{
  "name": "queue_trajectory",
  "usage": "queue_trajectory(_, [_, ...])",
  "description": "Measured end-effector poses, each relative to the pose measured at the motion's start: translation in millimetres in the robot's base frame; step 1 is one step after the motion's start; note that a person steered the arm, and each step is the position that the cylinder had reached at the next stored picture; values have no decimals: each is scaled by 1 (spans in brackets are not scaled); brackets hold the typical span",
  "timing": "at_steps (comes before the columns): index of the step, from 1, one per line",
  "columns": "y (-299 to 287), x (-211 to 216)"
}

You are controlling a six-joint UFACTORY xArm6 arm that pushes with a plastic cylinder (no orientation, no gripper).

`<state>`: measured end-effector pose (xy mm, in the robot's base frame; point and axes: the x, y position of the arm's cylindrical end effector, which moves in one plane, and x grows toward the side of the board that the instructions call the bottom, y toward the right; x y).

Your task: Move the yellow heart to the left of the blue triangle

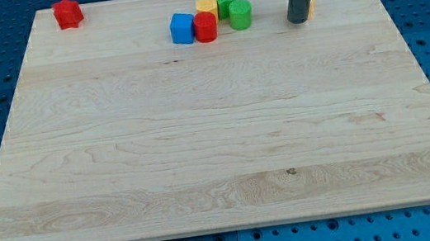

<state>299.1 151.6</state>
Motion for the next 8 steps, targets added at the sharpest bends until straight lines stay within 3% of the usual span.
queue_trajectory(3, [-4, -26])
queue_trajectory(8, [37, -25])
